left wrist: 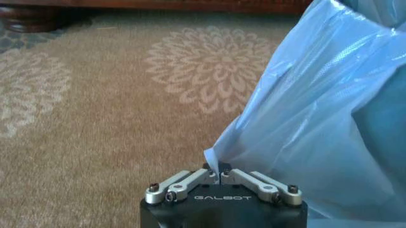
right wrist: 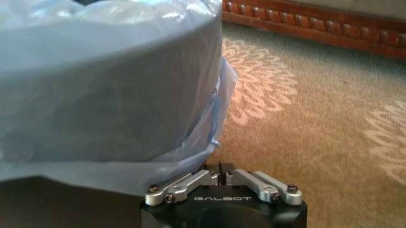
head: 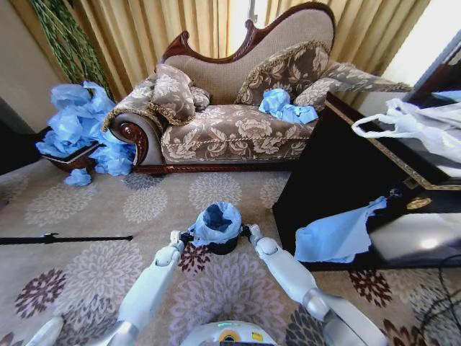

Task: Place a garbage bag over the trash bin.

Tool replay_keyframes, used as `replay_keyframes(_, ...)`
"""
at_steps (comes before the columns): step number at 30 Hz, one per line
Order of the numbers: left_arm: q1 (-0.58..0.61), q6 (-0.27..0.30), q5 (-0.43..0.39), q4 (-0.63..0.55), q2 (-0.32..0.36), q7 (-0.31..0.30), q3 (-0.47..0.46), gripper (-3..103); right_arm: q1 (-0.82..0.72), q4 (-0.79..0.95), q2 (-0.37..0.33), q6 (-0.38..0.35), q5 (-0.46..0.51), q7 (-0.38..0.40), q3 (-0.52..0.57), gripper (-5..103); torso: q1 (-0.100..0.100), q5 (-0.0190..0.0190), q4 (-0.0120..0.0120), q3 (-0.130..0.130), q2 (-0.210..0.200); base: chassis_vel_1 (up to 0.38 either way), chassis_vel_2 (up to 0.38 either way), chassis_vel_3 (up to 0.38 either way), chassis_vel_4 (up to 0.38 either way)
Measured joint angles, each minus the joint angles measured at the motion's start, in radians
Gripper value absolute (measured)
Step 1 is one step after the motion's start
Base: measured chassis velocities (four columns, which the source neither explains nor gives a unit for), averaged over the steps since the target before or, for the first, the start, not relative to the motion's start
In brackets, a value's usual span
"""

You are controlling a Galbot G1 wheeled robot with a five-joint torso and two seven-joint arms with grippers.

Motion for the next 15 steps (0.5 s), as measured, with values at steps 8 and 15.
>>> replay_keyframes(8, 0.014, -0.002, 0.002, -0.001, 0.005, 0.007, -0.004, 0, -0.017, 0.023, -0.015, -0.001, 0.0, 0.02, 0.002, 0, 0.0, 0.0, 0.0, 0.0, 0.0, 0.0, 0.0, 0.0, 0.0)
replay_keyframes(15, 0.05, -0.021, 0.005, -0.076, 0.022, -0.014, -0.011, 3, -0.045, 0.063, -0.043, 0.001, -0.007, 0.033, 0.004, 0, 0.0, 0.0, 0.0, 0.0, 0.0, 0.0, 0.0, 0.0, 0.0)
